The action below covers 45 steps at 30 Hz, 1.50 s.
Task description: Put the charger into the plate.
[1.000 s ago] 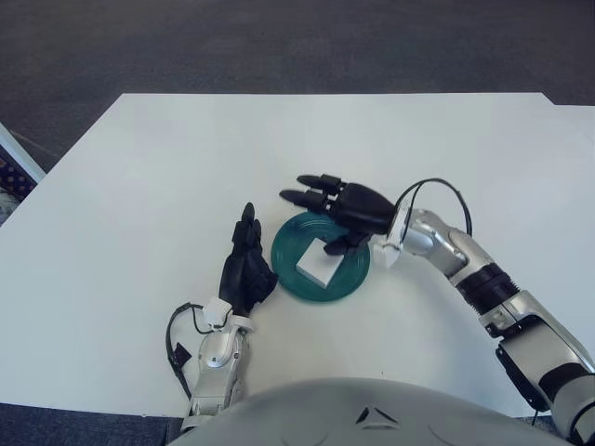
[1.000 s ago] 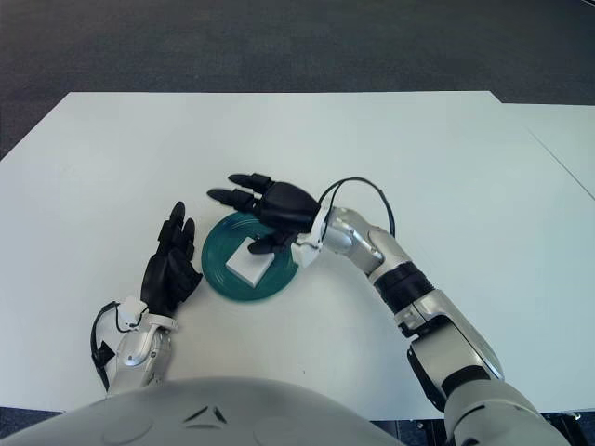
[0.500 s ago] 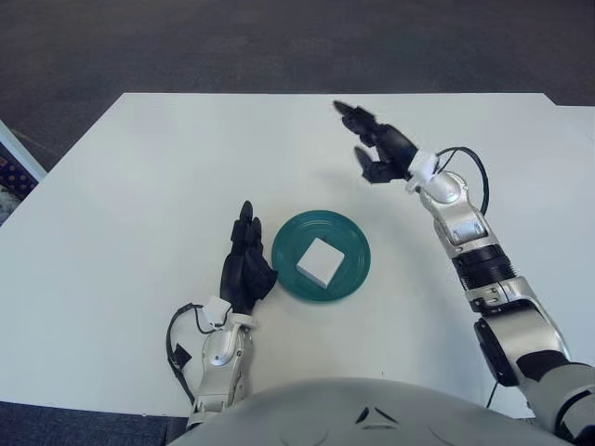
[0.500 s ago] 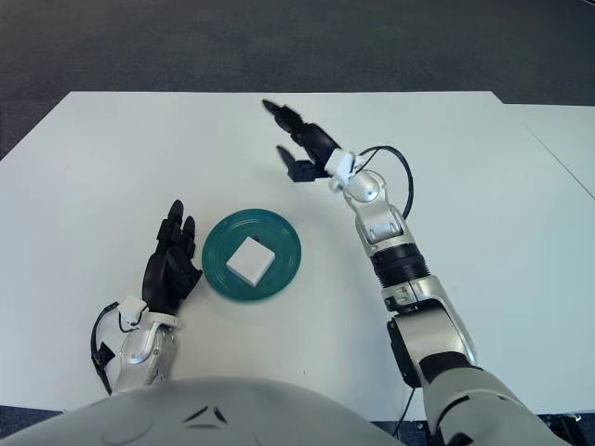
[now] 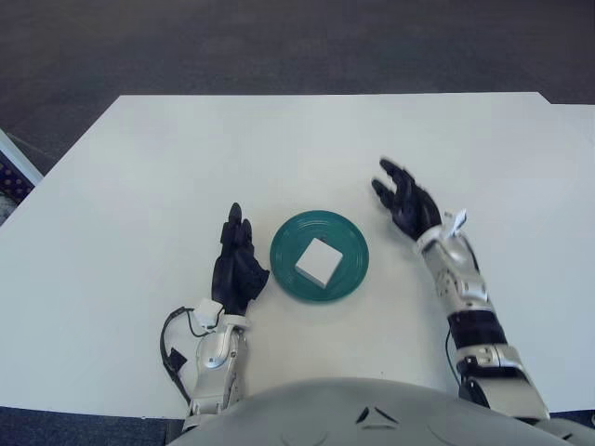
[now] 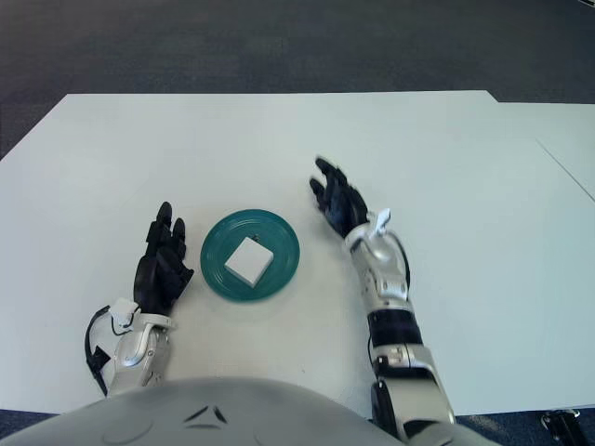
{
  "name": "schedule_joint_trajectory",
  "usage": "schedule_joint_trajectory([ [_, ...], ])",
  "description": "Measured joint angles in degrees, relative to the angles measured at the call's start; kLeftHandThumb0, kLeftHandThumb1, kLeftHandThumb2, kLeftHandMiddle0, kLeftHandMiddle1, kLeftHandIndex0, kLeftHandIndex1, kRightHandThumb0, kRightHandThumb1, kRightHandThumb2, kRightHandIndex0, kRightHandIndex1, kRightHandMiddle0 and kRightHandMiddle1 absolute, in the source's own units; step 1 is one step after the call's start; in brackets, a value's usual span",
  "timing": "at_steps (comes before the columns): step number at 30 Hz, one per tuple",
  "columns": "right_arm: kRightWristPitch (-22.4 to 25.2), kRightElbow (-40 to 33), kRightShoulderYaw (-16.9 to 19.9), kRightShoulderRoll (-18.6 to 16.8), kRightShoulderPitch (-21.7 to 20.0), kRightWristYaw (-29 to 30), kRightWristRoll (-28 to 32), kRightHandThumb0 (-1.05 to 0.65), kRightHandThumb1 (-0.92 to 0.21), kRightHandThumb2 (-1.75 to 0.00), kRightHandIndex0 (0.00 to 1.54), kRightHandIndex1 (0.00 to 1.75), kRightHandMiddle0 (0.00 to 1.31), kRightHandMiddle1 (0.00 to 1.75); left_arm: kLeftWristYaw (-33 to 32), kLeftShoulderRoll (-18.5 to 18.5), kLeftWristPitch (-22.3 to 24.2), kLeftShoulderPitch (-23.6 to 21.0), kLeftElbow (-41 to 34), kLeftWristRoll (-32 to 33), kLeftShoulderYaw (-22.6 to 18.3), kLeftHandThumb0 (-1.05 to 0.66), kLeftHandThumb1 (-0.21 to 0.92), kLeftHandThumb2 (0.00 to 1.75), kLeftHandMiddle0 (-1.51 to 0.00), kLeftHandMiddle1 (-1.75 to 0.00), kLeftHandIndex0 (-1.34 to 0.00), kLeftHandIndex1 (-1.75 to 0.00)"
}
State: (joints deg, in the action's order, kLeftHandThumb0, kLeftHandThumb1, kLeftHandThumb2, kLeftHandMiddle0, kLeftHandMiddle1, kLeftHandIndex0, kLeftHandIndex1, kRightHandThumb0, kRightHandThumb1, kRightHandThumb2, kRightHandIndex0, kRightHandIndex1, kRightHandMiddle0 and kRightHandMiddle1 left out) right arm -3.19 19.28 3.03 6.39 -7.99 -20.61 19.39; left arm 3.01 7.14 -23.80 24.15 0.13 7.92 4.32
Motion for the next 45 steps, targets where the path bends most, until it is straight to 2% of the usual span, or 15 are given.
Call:
schedule_joint_trajectory([
  [5,-0.1,-0.3,-0.4,1.1,0.3,-1.7,-1.1,-1.05,-0.92,-0.92,0.16,0.02,0.00,0.56,0.2,0.0,0.0,0.6,-0.4,0.5,-0.2,-1.05,0.92,1.05,-0.01,0.00,-0.02,-0.06],
  [10,-1.1,-0.4,-1.5,0.2,1.0,-2.2,-2.7,-1.05,-0.92,-0.93,0.20,0.02,0.00,0.59,0.5,0.1,0.0,0.7,-0.6,1.4,-0.7,-1.05,0.92,1.04,-0.02,-0.01,-0.02,-0.07],
  [20,-8.2,1.4,-4.7,-2.9,2.6,-0.7,-7.9,-1.05,-0.92,-0.98,0.19,0.00,0.00,0.54,0.9,-0.1,0.3,1.2,-1.2,1.8,-0.9,-1.05,0.92,1.03,-0.04,-0.01,-0.01,-0.08],
  [31,-14.4,5.8,-5.0,-3.7,2.5,0.1,-10.0,-1.05,-0.92,-1.03,0.17,0.00,0.00,0.44,1.3,-0.2,1.9,2.3,-2.8,2.6,-1.0,-1.05,0.92,1.03,-0.03,0.00,-0.01,-0.09],
  [38,-16.4,6.1,-5.6,-4.8,3.0,2.9,-12.3,-1.05,-0.92,-1.05,0.16,0.00,0.00,0.42,1.5,-0.4,2.9,3.1,-4.0,2.7,-1.0,-1.05,0.92,1.03,-0.03,0.00,0.00,-0.10],
  [45,-21.7,8.5,-5.7,-6.4,3.2,7.6,-15.6,-1.02,-0.92,-1.04,0.14,0.00,0.00,0.42,1.5,-0.5,3.7,3.7,-4.9,2.8,-1.2,-1.05,0.92,1.02,-0.02,0.00,0.00,-0.10],
])
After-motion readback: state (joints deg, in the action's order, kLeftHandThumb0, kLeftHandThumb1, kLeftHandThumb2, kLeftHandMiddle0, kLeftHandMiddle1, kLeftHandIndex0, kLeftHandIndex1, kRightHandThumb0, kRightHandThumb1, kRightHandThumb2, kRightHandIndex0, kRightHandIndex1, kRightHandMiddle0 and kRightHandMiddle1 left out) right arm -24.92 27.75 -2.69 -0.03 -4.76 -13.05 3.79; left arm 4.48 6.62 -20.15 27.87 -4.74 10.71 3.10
